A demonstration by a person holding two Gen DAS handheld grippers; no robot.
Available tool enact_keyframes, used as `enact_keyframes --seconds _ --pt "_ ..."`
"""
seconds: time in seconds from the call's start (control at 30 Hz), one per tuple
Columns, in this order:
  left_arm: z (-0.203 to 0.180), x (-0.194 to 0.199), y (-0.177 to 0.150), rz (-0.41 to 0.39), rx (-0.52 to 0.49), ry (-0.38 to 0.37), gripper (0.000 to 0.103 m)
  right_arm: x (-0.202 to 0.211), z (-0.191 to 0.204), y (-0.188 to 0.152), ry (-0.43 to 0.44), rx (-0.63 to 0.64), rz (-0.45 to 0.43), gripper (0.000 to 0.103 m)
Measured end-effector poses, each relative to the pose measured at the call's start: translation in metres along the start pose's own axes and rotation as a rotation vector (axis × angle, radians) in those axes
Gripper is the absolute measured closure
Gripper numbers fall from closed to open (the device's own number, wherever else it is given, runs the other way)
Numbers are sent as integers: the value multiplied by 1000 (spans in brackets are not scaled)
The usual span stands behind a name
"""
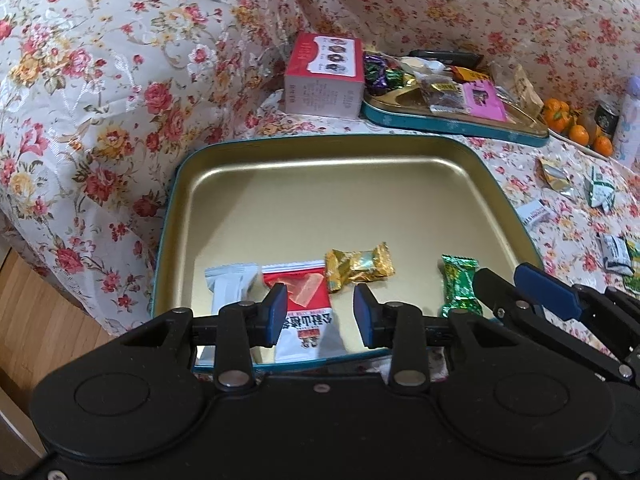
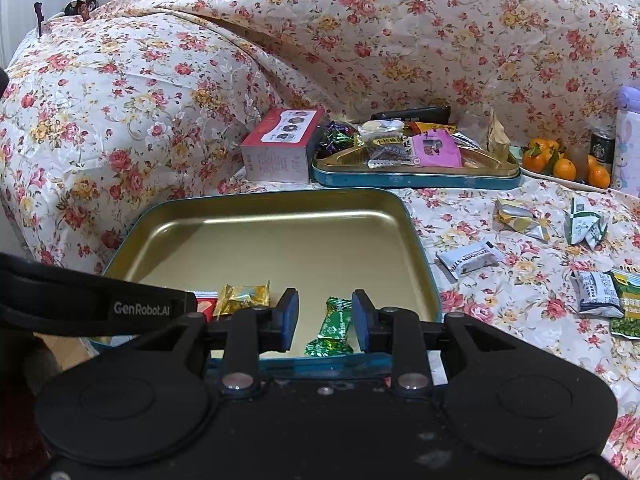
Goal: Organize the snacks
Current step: 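Move both open grippers away from the tray toward the loose snacks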
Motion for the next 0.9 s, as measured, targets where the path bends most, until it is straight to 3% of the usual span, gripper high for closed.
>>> enact_keyframes --seconds 0.47,0.7,0.9 --pt "-32 0 -13 11 -109 -23 59 14 -44 -10 -73 -77 -2 69" --pt "-50 1 -22 20 -148 -59 59 20 -92 -25 -142 -148 11 69" --pt "-70 4 -29 -21 -188 -103 59 27 -141 -40 -220 -243 18 69"
Point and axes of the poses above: each gripper's, at about its wrist camera, not at the fingertips, and x roughly against the way its jaws point, z to its left, y to its top, the point moved 5 cm from there along -x, roughly the way its jaws point, and after that the axes turned 10 degrees about -y, right-handed, at the moved point
